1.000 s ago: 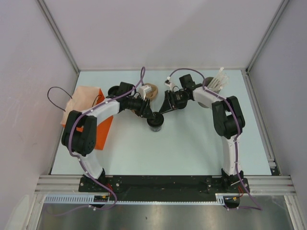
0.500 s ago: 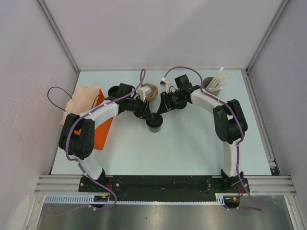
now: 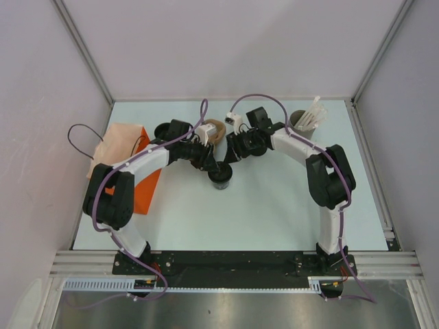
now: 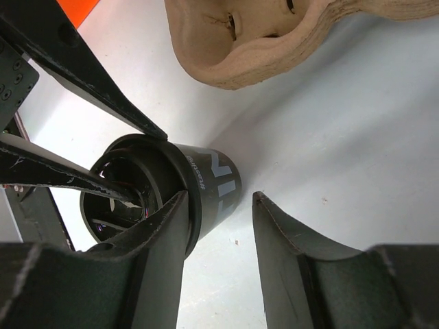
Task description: Pack the takeout coffee
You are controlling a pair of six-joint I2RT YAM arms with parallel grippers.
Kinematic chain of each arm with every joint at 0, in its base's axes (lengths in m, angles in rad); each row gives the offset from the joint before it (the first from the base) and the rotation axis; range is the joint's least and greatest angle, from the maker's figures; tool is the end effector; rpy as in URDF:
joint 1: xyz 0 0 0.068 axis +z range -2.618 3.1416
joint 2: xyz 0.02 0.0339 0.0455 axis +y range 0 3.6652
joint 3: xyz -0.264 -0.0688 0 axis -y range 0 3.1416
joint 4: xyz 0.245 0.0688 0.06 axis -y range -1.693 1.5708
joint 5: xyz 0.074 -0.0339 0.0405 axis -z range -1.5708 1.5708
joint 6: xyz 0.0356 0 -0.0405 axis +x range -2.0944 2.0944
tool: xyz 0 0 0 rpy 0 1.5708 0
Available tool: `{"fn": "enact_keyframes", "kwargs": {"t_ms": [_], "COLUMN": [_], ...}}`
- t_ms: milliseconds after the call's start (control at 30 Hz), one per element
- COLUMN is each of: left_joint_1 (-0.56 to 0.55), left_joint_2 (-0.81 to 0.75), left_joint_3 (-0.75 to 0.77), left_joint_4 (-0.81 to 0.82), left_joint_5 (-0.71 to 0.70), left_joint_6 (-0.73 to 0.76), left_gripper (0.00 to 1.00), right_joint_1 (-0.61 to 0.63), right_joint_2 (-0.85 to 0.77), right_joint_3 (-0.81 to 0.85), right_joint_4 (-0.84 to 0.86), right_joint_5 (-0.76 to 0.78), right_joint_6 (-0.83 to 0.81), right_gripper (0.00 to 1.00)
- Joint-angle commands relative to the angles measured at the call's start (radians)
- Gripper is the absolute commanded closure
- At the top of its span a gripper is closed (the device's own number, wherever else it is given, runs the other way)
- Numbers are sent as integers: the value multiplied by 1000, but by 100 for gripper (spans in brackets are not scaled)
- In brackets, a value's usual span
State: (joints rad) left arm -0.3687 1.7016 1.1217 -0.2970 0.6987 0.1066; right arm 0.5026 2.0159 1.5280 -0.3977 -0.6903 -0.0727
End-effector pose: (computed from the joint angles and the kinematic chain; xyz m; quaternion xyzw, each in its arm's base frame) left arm 0.3248 -0.1500 0.2133 0.3211 0.8314 -0.3609 0.2747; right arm 0.3768 0.2330 0.2114 -0.3604 0.8177 0.3788 0.2409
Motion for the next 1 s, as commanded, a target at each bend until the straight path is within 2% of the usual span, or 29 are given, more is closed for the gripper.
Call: {"fn": "enact_keyframes", "kwargs": {"t_ms": [0, 300, 500, 800, 967], "left_joint_1": [-15, -15, -15, -15, -13], "left_joint_2": [18, 10, 24, 33, 46], "left_joint_3": [-26, -19, 27, 98, 131], "left_joint_4": [-60, -65, -76, -97, -109], "left_joint_5": [-113, -99, -65, -48, -36], "left_joint_6": [120, 117, 99, 82, 74], "left_gripper": [70, 69, 64, 44, 37], "right_joint_1": [19, -22, -27, -47, -65], "right_joint_2": [20, -5, -16, -31, -48], "right_joint_3": [44, 202, 181, 150, 146], "right_joint_4": [-135, -197, -214, -240, -260], "right_joint_5": [68, -55, -46, -48, -54], "right_joint_6": [-70, -33, -48, -82, -110], "right_gripper": [52, 40, 39, 35, 32]}}
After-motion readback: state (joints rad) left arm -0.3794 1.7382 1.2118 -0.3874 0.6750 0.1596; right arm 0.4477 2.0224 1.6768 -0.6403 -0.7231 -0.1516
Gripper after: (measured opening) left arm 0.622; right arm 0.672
